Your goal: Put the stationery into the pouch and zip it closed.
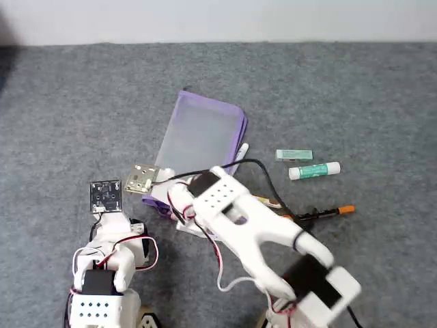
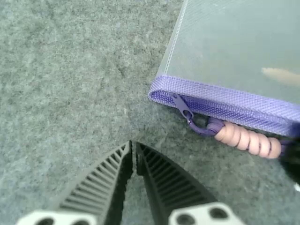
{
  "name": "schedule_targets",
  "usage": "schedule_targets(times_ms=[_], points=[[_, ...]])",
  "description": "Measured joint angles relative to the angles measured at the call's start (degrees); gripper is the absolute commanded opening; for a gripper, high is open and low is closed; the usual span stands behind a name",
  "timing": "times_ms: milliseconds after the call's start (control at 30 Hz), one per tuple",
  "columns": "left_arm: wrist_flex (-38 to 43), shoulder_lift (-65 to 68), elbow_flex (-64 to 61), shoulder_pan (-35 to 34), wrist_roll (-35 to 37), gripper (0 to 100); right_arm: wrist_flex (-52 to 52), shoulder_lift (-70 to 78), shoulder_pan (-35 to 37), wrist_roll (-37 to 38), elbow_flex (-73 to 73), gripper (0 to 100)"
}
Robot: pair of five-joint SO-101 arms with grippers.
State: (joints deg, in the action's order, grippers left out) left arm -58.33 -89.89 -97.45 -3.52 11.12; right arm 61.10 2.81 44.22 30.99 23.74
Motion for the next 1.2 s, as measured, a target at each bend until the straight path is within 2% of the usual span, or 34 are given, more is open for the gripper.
schedule_targets(times_ms=[233,533,733,933,1067,1200], points=[[0.00,0.00,0.00,0.00,0.00,2,-0.09,9.14,0.09,0.00,-7.21,11.4],[0.00,0.00,0.00,0.00,0.00,2,-0.09,13.36,0.09,0.00,-13.10,11.7],[0.00,0.00,0.00,0.00,0.00,2,-0.09,13.89,2.55,0.00,-13.80,11.8],[0.00,0.00,0.00,0.00,0.00,2,-0.44,19.34,2.55,0.00,-15.74,11.2],[0.00,0.00,0.00,0.00,0.00,2,1.23,21.45,2.55,-0.35,-18.99,0.2],[0.00,0.00,0.00,0.00,0.00,2,3.34,21.80,2.64,-1.93,-21.63,0.6]])
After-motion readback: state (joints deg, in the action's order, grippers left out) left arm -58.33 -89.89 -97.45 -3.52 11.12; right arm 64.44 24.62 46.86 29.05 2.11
